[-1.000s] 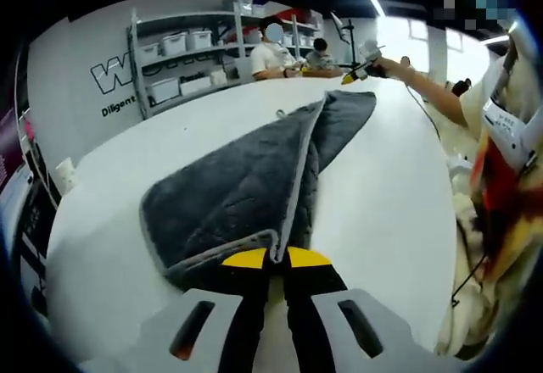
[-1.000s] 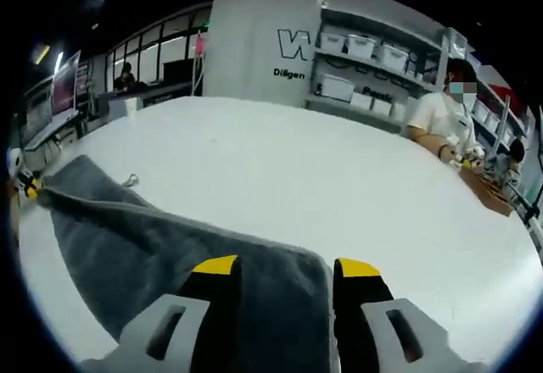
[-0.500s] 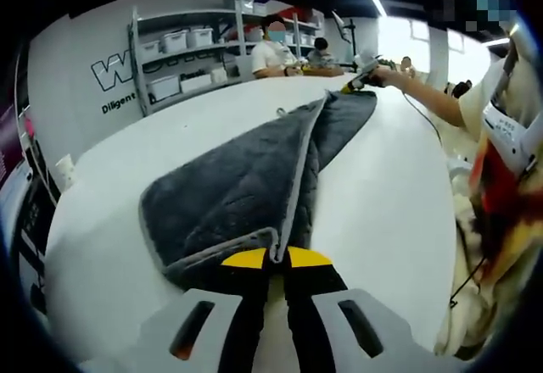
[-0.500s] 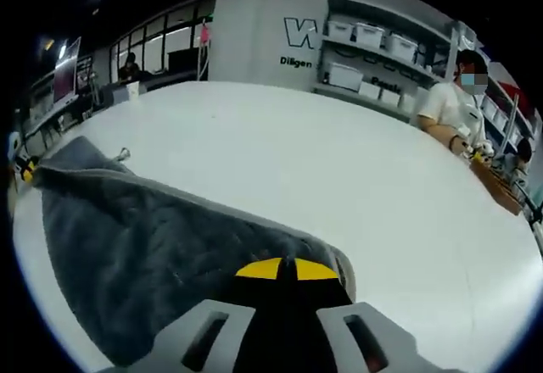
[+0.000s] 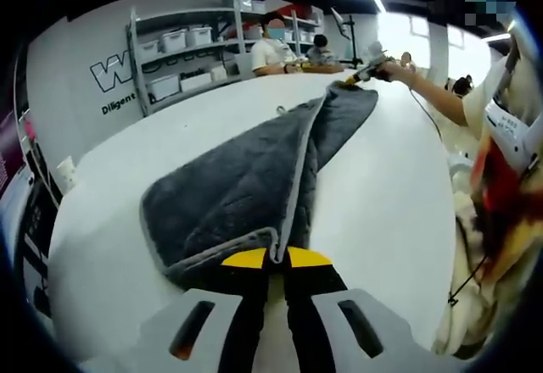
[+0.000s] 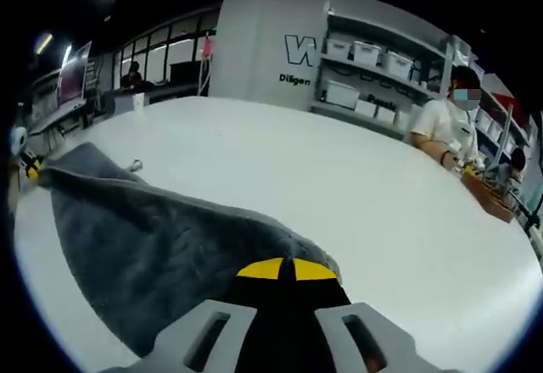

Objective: Open the folded towel by lifting each exposed corner and separating the folded layers until the towel lies flat within the target outline without major curled edges

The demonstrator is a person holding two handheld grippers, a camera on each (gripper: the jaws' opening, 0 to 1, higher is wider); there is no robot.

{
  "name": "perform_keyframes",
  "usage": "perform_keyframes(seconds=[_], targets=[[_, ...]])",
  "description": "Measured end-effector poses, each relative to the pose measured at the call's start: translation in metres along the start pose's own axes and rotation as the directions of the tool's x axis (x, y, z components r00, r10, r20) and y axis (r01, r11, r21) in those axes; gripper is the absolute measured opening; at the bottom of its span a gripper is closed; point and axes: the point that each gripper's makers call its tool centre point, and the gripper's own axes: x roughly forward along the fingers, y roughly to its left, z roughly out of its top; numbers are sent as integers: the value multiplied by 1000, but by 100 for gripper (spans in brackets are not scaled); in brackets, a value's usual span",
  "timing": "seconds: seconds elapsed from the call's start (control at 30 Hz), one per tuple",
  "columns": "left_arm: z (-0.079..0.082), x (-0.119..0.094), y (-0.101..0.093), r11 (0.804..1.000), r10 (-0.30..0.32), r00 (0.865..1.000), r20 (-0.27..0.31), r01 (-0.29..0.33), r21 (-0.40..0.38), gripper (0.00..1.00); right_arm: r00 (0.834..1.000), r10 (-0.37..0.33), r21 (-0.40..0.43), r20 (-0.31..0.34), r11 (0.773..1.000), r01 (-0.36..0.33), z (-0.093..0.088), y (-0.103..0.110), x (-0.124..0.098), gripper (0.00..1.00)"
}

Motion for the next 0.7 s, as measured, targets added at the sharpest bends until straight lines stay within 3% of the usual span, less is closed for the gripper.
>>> perform_keyframes(seconds=[0.13,0.3,0.47,0.7], targets=[[1,-3,0,1000,11,1000,-5,-11,28,5,998,-28,-11,47,1000,29,6,-1,-33,0],[1,-5,-3,999,14,1000,-10,-14,47,5,997,-48,-26,67,998,50,2,3,-62,0],[3,-13,-4,998,24,1000,-12,-23,61,5,994,-79,-34,79,996,81,-9,7,-99,0],[3,-25,-14,996,20,1000,-17,-18,82,5,996,-80,-33,45,996,81,-36,13,-128,0]])
